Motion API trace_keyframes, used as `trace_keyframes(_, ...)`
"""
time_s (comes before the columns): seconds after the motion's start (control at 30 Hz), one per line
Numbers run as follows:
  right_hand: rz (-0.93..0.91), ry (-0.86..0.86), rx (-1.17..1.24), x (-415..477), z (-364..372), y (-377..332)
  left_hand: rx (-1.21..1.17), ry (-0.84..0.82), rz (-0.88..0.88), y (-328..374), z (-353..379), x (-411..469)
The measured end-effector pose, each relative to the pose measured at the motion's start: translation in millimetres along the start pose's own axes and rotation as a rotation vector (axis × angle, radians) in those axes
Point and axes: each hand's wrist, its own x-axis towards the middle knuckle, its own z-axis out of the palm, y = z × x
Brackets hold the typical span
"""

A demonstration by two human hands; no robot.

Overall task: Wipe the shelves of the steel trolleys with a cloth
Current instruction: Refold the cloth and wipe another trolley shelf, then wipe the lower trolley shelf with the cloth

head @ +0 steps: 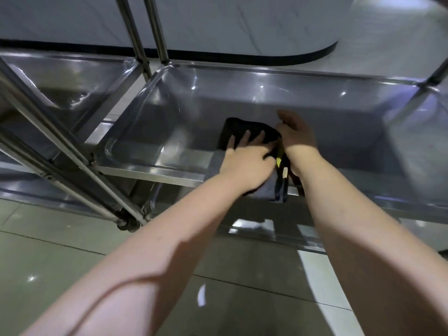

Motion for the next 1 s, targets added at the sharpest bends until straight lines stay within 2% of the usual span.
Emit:
trace_keyframes(0.07, -0.041, -0.065, -0.115, -2, -3, 1, -0.261, 0.218, -0.138, -16, -17, -13)
trace_keyframes(0.13, -0.104, -0.102, -0.215, -7, -5, -1, -0.153, 0.359, -0.319, -35, -28, -30)
trace_keyframes(0.23, -0.211, -0.153, -0.492, -16, -1, -12, -0.006, 0.300, -0.490, -41, -32, -46)
trace_keyframes(0.33, -0.329, -0.421, -0.860, -29, 7, -31, 0.005, 0.191, -0.610, -40, -39, -37)
trace_keyframes(0.43, -0.342, -0.553, -1.025, -31, 18, -50, -0.012, 0.051, -0.694, -37, -51, -27)
trace_keyframes(0.5, -0.318, -0.569, -1.107, -30, 23, -57, -0.095, 0.060, -0.602, -32, -57, -26)
trace_keyframes(0.6, -0.341, -0.559, -1.089, -28, 17, -61, -0.222, 0.127, -0.286, -19, -63, -28)
trace_keyframes(0.67, -0.407, -0.525, -1.094, -25, 3, -64, -0.193, 0.171, -0.096, -8, -71, -31)
trace_keyframes(0.83, -0.561, -0.239, -1.216, -8, -76, -86, -0.023, 0.343, 0.139, 6, -96, -25)
trace_keyframes(0.9, -0.508, -0.205, -1.034, -14, -117, -94, -0.055, 0.402, 0.189, 9, -100, -20)
trace_keyframes(1.0, -0.398, -0.087, -0.664, -37, -157, -98, -0.259, 0.426, 0.184, 25, -92, -9)
